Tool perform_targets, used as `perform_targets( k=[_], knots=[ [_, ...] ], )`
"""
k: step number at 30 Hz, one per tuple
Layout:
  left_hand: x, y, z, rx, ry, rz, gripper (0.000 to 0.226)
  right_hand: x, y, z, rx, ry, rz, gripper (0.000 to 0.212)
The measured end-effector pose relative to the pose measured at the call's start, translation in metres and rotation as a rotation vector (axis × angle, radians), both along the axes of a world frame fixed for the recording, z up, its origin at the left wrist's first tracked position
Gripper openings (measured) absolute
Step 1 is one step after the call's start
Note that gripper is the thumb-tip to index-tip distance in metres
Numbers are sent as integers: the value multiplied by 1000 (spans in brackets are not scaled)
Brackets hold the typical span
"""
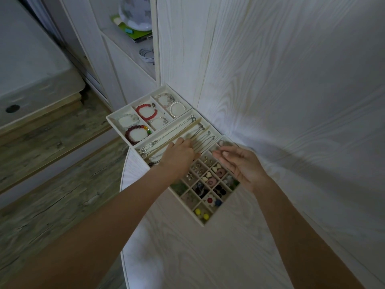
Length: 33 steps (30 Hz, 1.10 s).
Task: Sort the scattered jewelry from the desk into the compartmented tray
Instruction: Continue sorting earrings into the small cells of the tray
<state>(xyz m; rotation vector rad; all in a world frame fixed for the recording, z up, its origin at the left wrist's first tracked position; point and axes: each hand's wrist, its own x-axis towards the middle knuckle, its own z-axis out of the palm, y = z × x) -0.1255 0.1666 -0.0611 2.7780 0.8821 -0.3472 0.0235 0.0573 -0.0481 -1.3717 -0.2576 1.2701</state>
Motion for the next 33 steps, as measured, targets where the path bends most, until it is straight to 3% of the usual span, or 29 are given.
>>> perform_targets(
  k=[3, 7, 9, 12, 18, 25, 28, 30, 33],
  knots=[
    [3, -3, 2, -44, -66, 62, 46, -3, -1, 3, -25, -51, 9, 18],
    [10, -10, 9, -320, -576, 269, 35, -7, -1, 3, -71, -141, 0, 16],
    [13, -16, 15, -526, -714, 281, 28, -10, -2, 4, -56, -134, -22, 15],
    [14, -22, 17, -585, -738, 280, 21, -13, -3, 7, -49, -133, -18, 15],
    [13, -21, 13, -491, -780, 232, 14, -16, -4, 12, -63, -146, 8, 11],
    [13, -22, 12, -583, -816, 340, 11, -19, -2, 13, -15, -115, 45, 12],
    [12, -22, 10, -734, -875, 506, 11, -21, 0, 14, -18, -59, 22, 18],
    [14, -24, 13, -939, -936, 692, 12, -21, 1, 15, -23, -57, 11, 18],
    [16, -24, 20, -1199, -870, 865, 14, -17, 2, 17, -31, -111, 41, 16]
  ],
)
